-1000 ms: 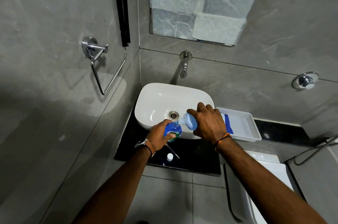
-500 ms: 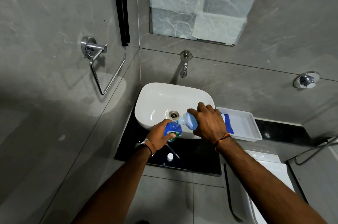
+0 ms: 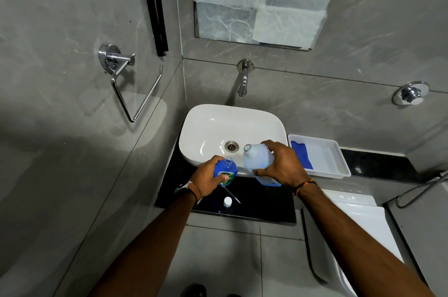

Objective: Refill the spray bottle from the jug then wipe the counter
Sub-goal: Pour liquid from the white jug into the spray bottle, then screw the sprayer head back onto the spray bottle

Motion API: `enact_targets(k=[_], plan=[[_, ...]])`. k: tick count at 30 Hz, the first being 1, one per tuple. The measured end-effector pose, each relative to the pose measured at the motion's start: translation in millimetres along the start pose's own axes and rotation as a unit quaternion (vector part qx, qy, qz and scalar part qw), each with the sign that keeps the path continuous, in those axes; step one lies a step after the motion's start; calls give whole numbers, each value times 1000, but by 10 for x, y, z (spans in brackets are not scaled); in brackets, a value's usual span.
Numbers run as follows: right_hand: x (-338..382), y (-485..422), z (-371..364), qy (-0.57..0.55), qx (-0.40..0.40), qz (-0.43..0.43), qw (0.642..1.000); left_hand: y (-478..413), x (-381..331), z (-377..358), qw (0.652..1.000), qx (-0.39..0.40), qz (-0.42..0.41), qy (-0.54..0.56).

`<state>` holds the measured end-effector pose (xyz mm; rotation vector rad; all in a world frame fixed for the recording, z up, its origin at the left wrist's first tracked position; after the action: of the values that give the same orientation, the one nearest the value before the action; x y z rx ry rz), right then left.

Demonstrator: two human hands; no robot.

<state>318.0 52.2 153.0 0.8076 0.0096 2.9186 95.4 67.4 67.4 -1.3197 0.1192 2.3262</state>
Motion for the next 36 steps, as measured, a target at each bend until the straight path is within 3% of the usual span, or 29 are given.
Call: enact_targets(k=[14, 23, 36], plan=[[-945, 215, -613, -149, 73, -131, 977, 360, 497, -89, 999, -13, 50, -11], [-1202, 192, -860, -153, 51, -169, 972, 417, 833, -125, 996, -13, 89, -24], [-1296, 94, -974, -151, 80, -216, 961, 375, 1097, -196, 993, -9, 115, 1]])
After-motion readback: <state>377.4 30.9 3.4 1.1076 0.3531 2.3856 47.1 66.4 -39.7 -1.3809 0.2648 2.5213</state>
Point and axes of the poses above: each hand's wrist, its own y-axis away from the middle knuckle, its own z-axis out of the back of the hand, x = y × z, the point moved 8 cm from there along -y, towards the middle knuckle, and after that the axes turned 12 degrees about -z, right-handed, at the moved point
